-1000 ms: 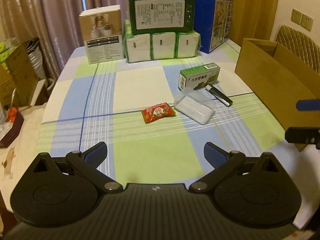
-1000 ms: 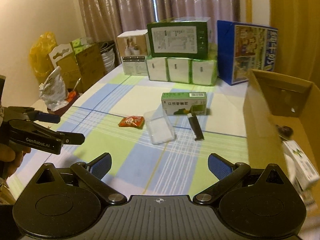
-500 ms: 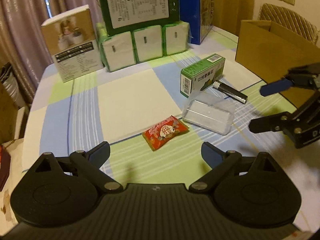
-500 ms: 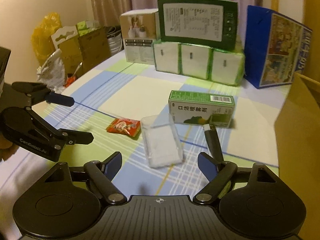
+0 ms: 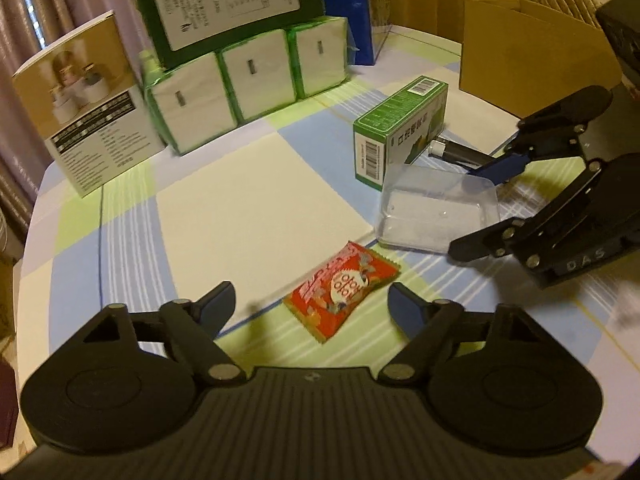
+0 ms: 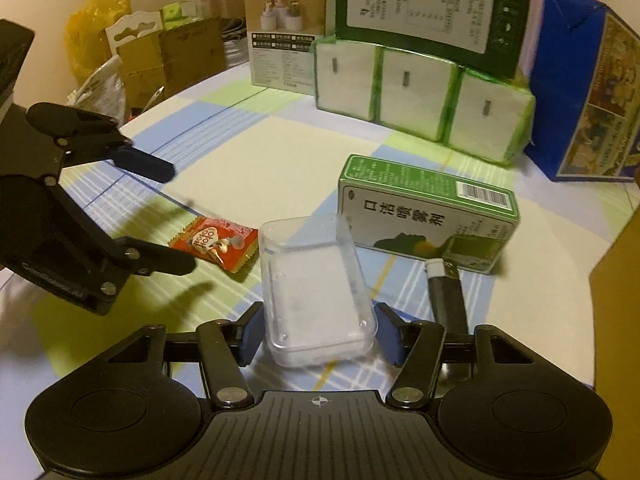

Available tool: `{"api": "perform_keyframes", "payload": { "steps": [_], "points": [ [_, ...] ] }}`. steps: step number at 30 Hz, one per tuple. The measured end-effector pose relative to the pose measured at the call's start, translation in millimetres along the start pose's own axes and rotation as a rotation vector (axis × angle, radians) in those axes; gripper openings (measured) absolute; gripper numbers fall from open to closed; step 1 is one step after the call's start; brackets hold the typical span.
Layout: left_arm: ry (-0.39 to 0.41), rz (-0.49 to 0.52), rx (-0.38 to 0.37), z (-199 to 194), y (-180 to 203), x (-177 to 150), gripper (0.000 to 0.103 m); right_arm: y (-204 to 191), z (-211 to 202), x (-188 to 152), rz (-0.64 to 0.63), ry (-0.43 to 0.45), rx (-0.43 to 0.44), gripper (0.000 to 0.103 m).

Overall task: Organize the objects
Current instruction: 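Approach the clear plastic tray with the right tool and red candy with the left, then grasp the red candy packet with the left tool while the right tool grasps the clear tray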

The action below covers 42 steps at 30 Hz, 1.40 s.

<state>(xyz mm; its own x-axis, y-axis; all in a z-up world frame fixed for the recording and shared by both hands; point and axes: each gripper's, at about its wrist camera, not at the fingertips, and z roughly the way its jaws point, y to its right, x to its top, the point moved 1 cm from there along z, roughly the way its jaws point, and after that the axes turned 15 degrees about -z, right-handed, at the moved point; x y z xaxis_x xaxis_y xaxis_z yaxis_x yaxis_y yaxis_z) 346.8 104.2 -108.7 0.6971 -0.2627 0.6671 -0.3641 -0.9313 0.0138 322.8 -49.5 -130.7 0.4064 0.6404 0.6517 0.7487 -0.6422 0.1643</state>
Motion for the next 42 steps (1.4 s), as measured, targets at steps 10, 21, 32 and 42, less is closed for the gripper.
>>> {"api": "perform_keyframes", "payload": {
  "steps": [10, 21, 32, 42],
  "points": [
    [-0.041, 0.105, -0.081, 20.0, 9.6, 6.6, 0.068, -0.3, -14.1, -12.2, 0.052, -0.042, -0.037, 0.054],
    [-0.117, 0.007, -0.056, 13.1, 32.8, 4.9, 0.029, -10.9, -64.3, -54.9, 0.150, -0.081, -0.057, 0.055],
    [-0.072, -0.086, 0.016, 7.3, 48.1, -3.8, 0.032, -8.9, -47.5, -49.6, 0.102, -0.066, -0.055, 0.058],
    [-0.025, -0.169, 0.044, 7.0, 51.4, -9.9, 0.026, -7.1, -46.7, -49.6, 0.111, -0.052, -0.079, 0.055]
  ]
}}
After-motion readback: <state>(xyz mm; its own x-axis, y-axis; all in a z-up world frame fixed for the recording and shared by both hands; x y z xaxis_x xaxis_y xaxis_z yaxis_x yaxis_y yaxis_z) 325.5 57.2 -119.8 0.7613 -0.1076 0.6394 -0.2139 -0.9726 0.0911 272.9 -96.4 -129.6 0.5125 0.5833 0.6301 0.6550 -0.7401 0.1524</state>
